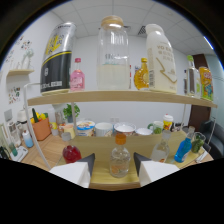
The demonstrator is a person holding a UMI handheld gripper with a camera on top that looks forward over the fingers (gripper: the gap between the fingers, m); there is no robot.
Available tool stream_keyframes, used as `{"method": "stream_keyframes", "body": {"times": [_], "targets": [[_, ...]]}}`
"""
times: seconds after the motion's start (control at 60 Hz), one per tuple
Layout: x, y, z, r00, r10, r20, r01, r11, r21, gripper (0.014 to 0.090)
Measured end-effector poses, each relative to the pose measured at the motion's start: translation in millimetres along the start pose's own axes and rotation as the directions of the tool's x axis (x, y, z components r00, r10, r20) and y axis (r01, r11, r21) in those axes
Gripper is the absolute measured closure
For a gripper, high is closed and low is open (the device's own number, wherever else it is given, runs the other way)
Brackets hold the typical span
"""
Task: Make me a cup of Mount Fuji.
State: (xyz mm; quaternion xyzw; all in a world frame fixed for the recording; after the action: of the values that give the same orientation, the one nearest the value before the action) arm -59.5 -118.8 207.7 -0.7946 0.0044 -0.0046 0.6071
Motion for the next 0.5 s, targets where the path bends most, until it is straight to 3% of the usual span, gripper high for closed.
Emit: {"method": "stream_keyframes", "body": {"times": [0.217, 0.5], "targets": [[13, 12, 24, 0.998, -0.029, -0.048, 0.026, 0.999, -0.044, 0.0672], [11, 12, 21, 1.0, -0.011, -0.027, 0.009, 0.998, -0.058, 0.0694]]}}
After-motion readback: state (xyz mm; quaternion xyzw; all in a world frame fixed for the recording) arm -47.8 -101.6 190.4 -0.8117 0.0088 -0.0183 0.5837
